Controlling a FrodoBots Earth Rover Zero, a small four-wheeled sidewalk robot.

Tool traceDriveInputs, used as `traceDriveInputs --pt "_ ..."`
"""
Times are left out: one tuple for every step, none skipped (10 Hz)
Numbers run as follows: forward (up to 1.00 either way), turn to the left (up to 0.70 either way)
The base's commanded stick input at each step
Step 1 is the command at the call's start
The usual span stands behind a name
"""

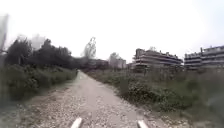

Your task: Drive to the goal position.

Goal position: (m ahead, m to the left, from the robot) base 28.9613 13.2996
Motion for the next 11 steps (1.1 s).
traceDriveInputs --pt "0.70 0.00" --pt "0.70 0.00" --pt "0.70 0.03" --pt "0.70 0.09" --pt "0.70 0.34" --pt "0.70 0.28" --pt "0.70 0.09" --pt "0.70 0.00" --pt "0.70 0.00" --pt "0.70 0.00" --pt "0.70 0.00"
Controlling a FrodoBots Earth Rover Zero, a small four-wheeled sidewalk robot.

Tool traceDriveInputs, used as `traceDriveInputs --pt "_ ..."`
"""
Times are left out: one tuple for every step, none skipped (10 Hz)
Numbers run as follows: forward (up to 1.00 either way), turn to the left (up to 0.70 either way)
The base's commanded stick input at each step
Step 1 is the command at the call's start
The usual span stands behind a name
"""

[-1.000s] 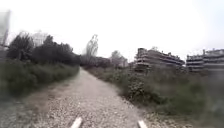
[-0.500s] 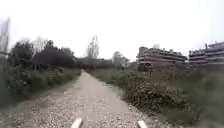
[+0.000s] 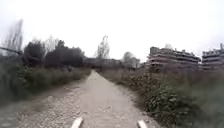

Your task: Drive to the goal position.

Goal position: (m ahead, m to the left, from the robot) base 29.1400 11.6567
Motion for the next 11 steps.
traceDriveInputs --pt "0.70 0.00" --pt "0.70 0.00" --pt "0.70 0.00" --pt "0.70 0.00" --pt "0.70 0.00" --pt "0.70 0.00" --pt "0.70 0.00" --pt "0.70 0.00" --pt "0.70 0.00" --pt "0.70 0.00" --pt "0.70 0.00"
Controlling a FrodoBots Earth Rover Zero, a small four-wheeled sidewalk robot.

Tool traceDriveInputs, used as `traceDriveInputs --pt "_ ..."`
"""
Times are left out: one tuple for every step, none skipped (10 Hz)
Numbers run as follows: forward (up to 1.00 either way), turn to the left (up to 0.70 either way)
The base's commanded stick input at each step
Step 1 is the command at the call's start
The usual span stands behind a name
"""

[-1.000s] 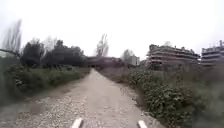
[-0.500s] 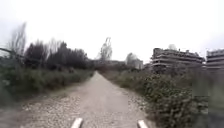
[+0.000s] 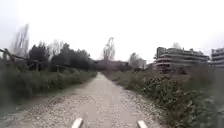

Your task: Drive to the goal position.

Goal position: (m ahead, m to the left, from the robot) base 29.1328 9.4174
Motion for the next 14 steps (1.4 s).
traceDriveInputs --pt "0.70 0.00" --pt "0.70 0.00" --pt "0.70 0.00" --pt "0.70 0.00" --pt "0.70 0.00" --pt "0.70 0.00" --pt "0.70 0.00" --pt "0.70 0.00" --pt "0.70 0.00" --pt "0.70 0.00" --pt "0.70 0.00" --pt "0.70 0.00" --pt "0.70 0.00" --pt "0.70 0.00"
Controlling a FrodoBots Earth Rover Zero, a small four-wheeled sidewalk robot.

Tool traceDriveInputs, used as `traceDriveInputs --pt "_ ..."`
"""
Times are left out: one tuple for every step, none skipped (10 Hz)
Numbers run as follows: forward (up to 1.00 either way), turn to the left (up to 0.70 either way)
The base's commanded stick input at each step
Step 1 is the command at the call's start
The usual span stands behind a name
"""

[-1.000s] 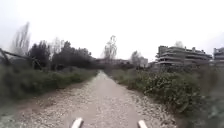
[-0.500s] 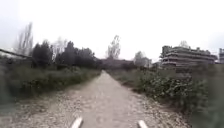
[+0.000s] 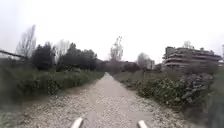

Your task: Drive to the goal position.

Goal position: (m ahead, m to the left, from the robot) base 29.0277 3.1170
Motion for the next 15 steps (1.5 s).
traceDriveInputs --pt "0.70 0.00" --pt "0.70 0.00" --pt "0.70 0.00" --pt "0.70 0.00" --pt "0.70 0.00" --pt "0.70 0.00" --pt "0.70 0.00" --pt "0.70 0.00" --pt "0.70 0.00" --pt "0.70 0.00" --pt "0.70 0.00" --pt "0.70 0.00" --pt "0.70 -0.16" --pt "0.70 -0.30" --pt "0.70 -0.29"
